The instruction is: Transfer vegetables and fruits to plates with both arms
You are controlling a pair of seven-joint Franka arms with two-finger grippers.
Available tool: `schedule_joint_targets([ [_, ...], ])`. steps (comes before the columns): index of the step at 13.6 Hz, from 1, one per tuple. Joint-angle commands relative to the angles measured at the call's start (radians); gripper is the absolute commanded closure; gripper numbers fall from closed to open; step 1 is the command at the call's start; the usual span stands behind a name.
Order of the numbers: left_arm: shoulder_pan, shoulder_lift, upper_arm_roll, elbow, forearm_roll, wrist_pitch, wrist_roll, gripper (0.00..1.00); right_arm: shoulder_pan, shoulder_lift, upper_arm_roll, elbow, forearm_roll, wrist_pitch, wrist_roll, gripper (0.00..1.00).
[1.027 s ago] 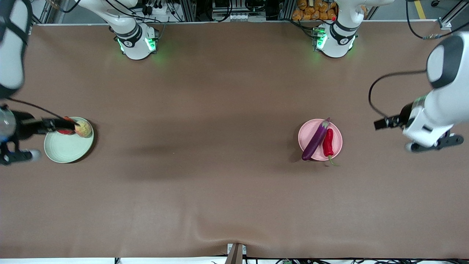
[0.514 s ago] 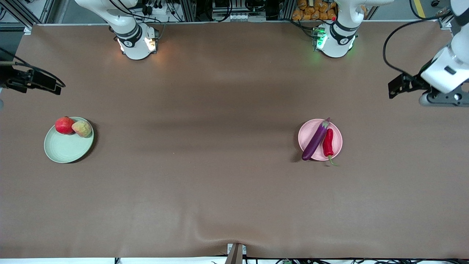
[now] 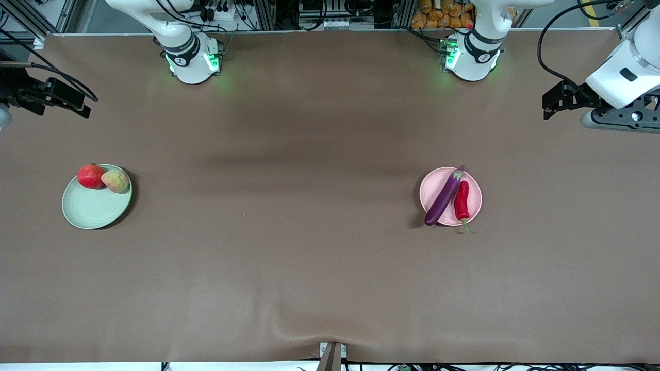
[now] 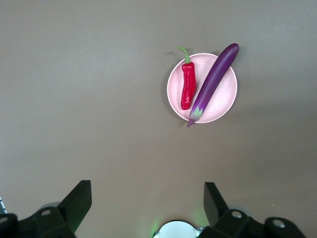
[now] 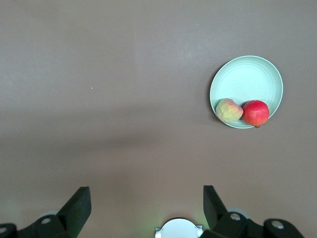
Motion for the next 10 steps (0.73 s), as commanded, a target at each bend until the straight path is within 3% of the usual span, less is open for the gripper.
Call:
schedule_joint_targets([
  [1, 0.004, 0.055, -0.005, 0.096, -0.022, -0.063, 0.004, 0.00, -0.010, -0.001, 0.007, 0.044, 0.004, -0.027, -0.011, 0.00],
  [10, 0.004, 0.074, -0.006, 0.098, -0.035, -0.054, -0.037, 0.00, -0.008, -0.001, 0.002, 0.052, 0.001, -0.063, -0.013, 0.00],
])
